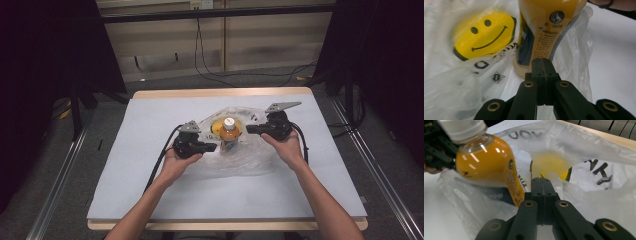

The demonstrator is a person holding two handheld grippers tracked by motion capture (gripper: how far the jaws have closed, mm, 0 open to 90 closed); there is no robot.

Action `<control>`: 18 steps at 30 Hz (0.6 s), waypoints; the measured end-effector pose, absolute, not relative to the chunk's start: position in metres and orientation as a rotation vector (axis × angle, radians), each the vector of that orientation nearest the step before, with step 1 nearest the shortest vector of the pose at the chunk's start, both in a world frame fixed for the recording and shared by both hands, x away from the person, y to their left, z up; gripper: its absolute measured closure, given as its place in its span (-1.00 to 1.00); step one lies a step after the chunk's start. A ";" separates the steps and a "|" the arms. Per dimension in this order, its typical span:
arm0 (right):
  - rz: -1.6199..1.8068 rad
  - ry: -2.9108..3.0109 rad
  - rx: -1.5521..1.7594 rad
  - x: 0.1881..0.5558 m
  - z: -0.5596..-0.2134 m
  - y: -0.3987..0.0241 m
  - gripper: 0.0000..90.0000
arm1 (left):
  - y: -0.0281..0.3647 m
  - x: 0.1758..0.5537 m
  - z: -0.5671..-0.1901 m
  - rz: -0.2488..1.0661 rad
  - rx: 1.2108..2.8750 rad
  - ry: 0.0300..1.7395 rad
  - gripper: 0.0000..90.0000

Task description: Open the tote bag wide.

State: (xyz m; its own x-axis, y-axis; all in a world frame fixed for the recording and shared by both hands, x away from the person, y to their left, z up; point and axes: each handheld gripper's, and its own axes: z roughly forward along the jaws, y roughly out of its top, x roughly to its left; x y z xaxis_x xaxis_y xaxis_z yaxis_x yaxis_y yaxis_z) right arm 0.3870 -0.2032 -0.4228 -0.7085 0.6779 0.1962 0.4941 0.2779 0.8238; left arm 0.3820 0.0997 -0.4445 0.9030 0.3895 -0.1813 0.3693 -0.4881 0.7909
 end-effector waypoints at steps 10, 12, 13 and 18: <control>1.267 2.459 1.167 0.401 -0.460 -0.191 1.00 | 0.086 0.377 -0.472 -0.001 2.234 0.538 1.00; 1.202 2.506 1.178 0.398 -0.473 -0.194 1.00 | 0.085 0.378 -0.477 0.001 2.268 0.535 1.00; 1.202 2.506 1.178 0.398 -0.473 -0.194 1.00 | 0.085 0.378 -0.477 0.001 2.268 0.535 1.00; 1.162 2.538 1.175 0.384 -0.485 -0.208 1.00 | 0.093 0.384 -0.484 -0.001 2.264 0.565 1.00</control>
State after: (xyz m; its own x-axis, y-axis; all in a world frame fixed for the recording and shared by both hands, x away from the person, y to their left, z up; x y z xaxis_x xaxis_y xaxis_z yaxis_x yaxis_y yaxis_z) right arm 0.3837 -0.2084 -0.4854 -0.6936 0.6913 0.2024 0.6050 0.4064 0.6847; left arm 0.3835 0.0928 -0.4836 0.9007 0.3971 -0.1759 0.3978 -0.5914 0.7014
